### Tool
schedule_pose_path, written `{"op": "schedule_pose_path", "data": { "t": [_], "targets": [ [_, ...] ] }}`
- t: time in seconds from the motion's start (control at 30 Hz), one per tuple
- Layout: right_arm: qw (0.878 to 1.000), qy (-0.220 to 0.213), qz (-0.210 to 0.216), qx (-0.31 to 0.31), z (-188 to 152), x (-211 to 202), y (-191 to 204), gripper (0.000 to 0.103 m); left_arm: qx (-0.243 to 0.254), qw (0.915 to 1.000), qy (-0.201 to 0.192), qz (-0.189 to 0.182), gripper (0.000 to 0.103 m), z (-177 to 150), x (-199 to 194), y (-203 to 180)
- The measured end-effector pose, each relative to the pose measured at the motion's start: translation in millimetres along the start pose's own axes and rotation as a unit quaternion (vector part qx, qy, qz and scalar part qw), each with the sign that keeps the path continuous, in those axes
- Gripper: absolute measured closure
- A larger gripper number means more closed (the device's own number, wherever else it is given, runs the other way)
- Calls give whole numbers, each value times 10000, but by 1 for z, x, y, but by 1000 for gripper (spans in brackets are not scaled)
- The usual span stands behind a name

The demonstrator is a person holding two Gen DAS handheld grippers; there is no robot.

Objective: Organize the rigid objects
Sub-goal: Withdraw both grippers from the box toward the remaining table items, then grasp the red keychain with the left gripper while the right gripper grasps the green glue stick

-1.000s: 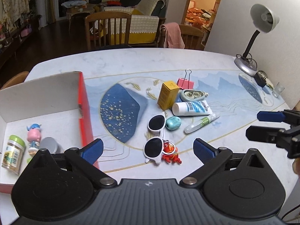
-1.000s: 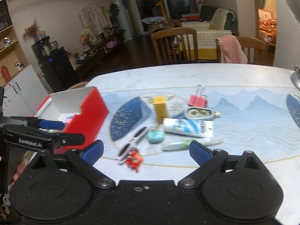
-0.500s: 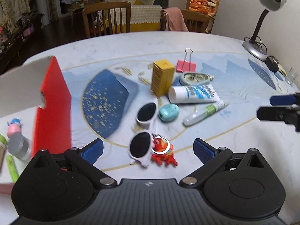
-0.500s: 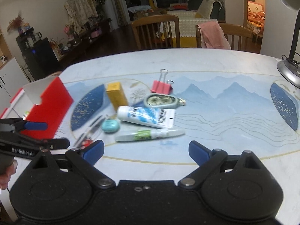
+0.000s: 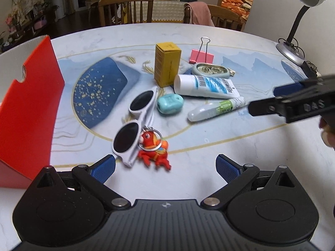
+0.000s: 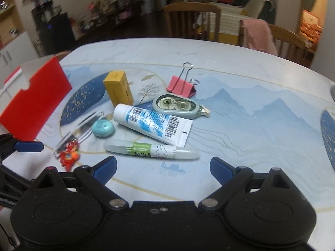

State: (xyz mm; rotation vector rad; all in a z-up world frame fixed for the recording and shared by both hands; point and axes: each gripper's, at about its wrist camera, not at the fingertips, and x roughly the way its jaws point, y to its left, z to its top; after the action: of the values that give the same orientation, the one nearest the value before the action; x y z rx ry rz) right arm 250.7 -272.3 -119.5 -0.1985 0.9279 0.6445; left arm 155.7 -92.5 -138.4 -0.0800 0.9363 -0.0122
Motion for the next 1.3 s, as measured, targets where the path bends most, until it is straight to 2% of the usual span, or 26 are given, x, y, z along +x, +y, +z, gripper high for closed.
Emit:
{"op": "schedule_pose_path", "data": {
  "t": [0.33,0.53,0.83,0.93,1.1,1.3],
  "targets": [
    [9955,333,340,-816,17,32,1,9,-64,9999,61,-108,0,-6,7,-13],
    [9923,414,525,-1043,21,40,-3,10,-116,9999,63,-24,1,-3,18,-12],
    [9874,576,820,-1225,21,45,-5,28,-105,9999,68,-26,2,4,28,-12],
    [9846,656,931,-1327,16,43,-1,31,-85,9999,69,-9,6,6,30,-12],
    [9784,760,1112,-1569,3,37,12,47,-32,10000,19,83,16,7,30,-12],
    [9734,723,1146,-1848,-9,31,32,63,110,9995,-37,286,44,11,30,-12]
  ]
}}
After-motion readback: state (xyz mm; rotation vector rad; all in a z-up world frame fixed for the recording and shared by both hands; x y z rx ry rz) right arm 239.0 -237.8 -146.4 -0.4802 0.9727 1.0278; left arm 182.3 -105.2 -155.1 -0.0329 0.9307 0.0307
